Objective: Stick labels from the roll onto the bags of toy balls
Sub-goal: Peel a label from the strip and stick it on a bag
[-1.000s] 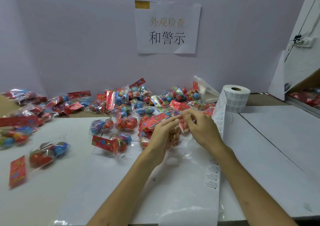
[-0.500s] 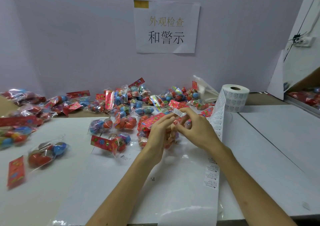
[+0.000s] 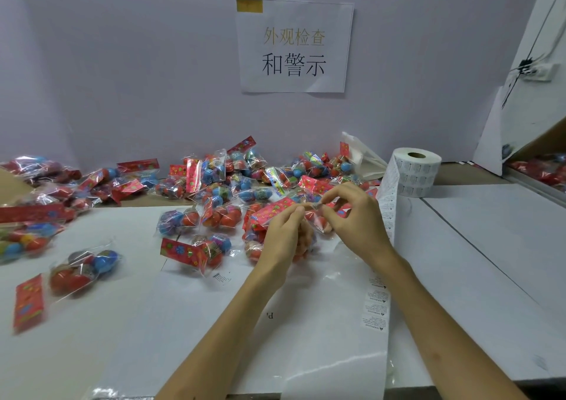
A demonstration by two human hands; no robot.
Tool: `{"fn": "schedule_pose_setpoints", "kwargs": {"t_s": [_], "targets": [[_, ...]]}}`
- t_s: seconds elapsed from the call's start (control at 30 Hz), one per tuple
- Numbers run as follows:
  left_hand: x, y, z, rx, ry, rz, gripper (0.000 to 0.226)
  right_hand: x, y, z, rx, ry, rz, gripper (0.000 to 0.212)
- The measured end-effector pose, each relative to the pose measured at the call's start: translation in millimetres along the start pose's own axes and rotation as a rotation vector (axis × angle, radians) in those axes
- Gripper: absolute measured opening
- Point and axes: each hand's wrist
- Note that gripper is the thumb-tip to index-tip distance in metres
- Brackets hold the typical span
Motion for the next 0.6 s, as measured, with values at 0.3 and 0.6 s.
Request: {"fn": "schedule_pose_setpoints", "kwargs": {"t_s": [0.3,0.6], "targets": [[3.5,-12.5,1.8,0.292,0.093,-0.084,0.024,-3.8,6.7,-1.8,-0.165,0.047,0.135,0.029],[1.0,-11.0,1.9,0.425,0.081,0.028,0.023,7.1,22.1,-3.5,-0.409,0.19,-0.006,0.094]]}}
Point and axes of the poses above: each hand's wrist, its own z-axis towards the middle knuckle, its own y-axis out of the palm, x = y × z, and after that the axes turned 13 degrees about -x, right-handed
